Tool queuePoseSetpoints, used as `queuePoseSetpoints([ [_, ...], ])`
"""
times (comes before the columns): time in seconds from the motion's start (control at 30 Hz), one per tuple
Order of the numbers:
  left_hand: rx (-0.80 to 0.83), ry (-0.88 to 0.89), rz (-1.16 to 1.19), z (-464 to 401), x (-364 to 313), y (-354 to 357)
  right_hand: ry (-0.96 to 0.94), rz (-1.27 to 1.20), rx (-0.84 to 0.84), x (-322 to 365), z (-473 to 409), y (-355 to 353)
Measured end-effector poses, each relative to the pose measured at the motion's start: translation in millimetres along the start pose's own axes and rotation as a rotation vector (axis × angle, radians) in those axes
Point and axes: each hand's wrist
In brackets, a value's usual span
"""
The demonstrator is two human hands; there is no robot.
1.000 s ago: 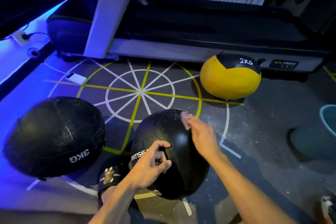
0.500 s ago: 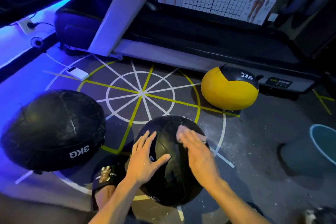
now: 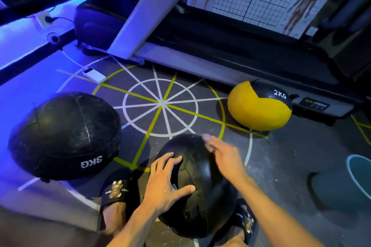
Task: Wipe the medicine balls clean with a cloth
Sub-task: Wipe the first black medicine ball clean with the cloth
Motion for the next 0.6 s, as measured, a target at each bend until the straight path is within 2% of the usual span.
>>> queuePoseSetpoints([
  [0.03,-0.003,-0.002,0.006,3.6,1.4,0.5,0.133,-0.003,-0.043,-9.4,-5.4,-2.9],
  [0.1,0.002,0.021,0.011,7.9,3.5,-1.9,0.124,-0.024,-0.069,-6.7,-1.6,-2.6],
  [0.2,-0.054,-0.017,0.103,3.3,6.2,-9.1,-0.174,-0.08,0.063,4.6,24.8,16.5],
  [0.33,-0.115,-0.094,0.124,2.0,7.2,-9.1,-0.323,0.025,-0.118,-5.4,46.5,18.4],
  [0.47,-0.122,-0.052,0.064,9.2,6.9,-0.6,-0.609,0.108,-0.013,15.4,68.1,8.5],
  [0.53,-0.116,-0.048,0.057,8.2,2.5,-1.1,-0.499,0.066,0.037,4.4,50.2,5.8],
  [0.6,-0.107,-0.048,0.048,6.4,-2.3,0.8,-0.239,0.013,-0.007,-12.3,23.6,-1.5],
])
Point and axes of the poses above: each hand's wrist, its own z-axis away from the middle knuckle, its own y-axis out of the palm, x = y × z, and after that the axes turned 6 degrees about -x, right-handed
